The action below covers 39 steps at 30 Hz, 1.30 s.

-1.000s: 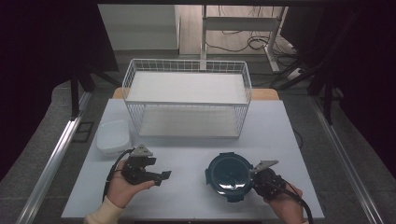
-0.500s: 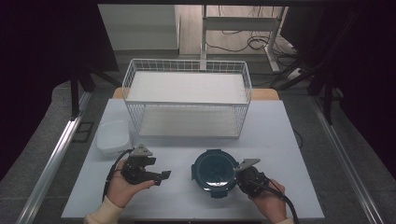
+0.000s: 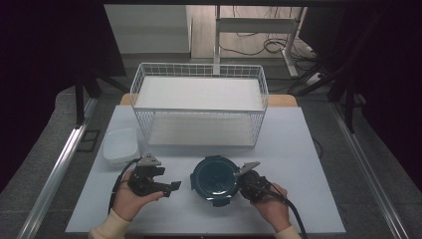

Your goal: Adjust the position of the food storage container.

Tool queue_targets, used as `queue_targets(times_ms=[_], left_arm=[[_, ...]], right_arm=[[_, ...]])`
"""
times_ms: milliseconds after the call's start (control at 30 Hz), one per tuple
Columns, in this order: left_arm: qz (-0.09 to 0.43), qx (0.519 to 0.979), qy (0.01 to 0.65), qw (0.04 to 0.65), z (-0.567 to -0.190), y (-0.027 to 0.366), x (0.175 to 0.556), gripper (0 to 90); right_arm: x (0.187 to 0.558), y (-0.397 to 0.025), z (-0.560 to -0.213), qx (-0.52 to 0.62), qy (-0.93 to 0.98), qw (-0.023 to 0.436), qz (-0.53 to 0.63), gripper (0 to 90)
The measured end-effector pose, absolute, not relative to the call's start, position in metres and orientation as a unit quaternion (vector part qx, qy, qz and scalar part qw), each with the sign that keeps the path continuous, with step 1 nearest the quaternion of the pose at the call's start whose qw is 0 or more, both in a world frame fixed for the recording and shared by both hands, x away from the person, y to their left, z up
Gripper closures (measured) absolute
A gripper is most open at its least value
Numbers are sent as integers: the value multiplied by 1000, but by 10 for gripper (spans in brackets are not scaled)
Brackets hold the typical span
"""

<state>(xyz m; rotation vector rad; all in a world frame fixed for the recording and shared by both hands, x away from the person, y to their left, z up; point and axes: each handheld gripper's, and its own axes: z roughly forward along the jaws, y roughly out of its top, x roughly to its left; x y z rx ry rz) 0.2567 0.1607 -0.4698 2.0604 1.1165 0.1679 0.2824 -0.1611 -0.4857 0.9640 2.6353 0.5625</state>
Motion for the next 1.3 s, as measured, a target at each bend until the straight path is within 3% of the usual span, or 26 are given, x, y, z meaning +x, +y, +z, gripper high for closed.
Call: queue_targets(times_ms=[600, 1000, 1067, 1200, 1300], left_arm=[[69, 810, 439, 383, -471, 161, 257, 202], [72, 801, 445, 395, -468, 164, 257, 202], [74, 798, 446, 398, -467, 165, 257, 201], [74, 794, 452, 400, -467, 167, 258, 200], [74, 790, 454, 405, -466, 169, 258, 194]], right_arm=[[280, -152, -486, 317, 912, 110, 236, 896], [275, -208, -454, 377, 858, 115, 330, 867], [275, -211, -452, 382, 852, 112, 339, 825], [277, -213, -452, 390, 843, 112, 353, 501], [278, -211, -454, 401, 836, 112, 358, 384]])
